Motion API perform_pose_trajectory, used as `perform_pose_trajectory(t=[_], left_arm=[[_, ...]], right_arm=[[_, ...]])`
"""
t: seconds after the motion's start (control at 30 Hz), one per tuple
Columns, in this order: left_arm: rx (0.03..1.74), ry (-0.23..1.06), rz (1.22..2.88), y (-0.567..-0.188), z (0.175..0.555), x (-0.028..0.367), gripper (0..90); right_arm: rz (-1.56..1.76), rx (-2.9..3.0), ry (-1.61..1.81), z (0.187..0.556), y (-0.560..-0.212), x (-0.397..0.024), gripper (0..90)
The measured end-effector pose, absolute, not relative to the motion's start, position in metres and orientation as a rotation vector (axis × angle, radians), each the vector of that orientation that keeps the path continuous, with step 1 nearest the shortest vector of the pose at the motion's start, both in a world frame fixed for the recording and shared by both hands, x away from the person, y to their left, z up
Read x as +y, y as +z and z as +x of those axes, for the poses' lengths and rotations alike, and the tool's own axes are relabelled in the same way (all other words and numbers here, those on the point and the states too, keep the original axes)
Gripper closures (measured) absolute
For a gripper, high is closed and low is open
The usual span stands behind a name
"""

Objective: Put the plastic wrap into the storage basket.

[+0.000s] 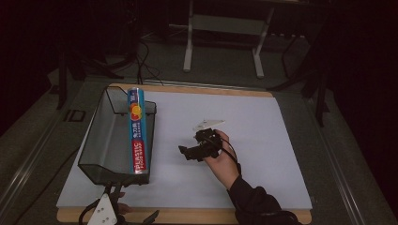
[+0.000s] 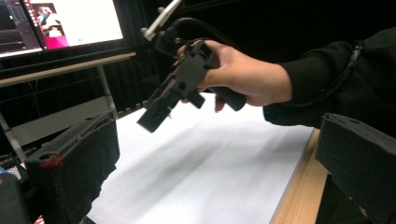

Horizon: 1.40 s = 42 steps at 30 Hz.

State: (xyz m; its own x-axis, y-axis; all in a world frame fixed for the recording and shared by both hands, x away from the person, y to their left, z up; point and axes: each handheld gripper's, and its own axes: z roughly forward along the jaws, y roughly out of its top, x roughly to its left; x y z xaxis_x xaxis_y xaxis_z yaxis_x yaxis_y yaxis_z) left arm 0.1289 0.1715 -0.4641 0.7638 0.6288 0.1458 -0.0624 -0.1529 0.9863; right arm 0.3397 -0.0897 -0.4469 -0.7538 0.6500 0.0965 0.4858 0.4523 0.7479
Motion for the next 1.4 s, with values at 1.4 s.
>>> perform_pose_trajectory(t=[1.4], left_arm=[[0.450, 0.639, 1.643, -0.465, 0.129, 0.168, 0.6]], right_arm=[[1.113, 2.471, 1.157, 0.291, -0.483, -0.182, 13.0]])
